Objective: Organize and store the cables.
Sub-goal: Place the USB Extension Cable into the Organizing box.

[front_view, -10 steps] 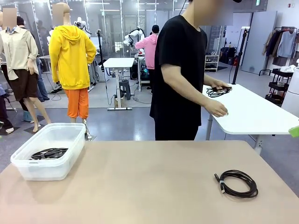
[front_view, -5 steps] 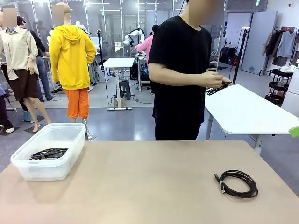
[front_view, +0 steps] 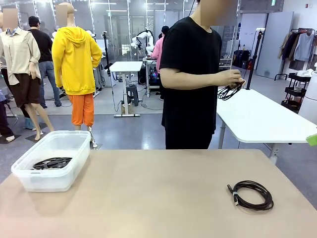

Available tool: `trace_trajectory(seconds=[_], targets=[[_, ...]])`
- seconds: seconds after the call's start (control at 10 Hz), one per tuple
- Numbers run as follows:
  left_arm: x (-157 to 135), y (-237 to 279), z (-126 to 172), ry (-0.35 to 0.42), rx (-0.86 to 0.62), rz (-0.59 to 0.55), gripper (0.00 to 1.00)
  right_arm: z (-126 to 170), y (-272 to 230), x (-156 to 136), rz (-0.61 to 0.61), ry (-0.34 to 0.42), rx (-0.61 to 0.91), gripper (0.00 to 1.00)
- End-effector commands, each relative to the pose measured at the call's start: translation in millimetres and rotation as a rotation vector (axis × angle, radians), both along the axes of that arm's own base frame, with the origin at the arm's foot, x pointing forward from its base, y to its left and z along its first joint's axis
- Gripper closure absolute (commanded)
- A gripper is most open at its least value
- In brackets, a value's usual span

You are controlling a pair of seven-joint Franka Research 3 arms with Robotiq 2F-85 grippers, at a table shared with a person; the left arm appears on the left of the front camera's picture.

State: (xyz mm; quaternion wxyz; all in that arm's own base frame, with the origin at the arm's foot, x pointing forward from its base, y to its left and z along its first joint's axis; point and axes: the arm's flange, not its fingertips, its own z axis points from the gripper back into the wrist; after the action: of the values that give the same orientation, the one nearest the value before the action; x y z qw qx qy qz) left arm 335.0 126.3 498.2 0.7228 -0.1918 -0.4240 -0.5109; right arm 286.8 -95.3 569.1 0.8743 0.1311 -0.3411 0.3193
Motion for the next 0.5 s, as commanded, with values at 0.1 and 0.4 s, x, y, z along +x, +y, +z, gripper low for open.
trace_trajectory(seconds=[0.1, 0.4], targets=[[1, -2, -1, -0.002, -0.025, -0.005, 0.00, 0, 0, 0, 0.000, 0.000, 0.000, 0.00], [1, -2, -1, -0.002, -0.025, -0.005, 0.00, 15, 74, 21, -0.169, 0.212, -0.233, 0.00]])
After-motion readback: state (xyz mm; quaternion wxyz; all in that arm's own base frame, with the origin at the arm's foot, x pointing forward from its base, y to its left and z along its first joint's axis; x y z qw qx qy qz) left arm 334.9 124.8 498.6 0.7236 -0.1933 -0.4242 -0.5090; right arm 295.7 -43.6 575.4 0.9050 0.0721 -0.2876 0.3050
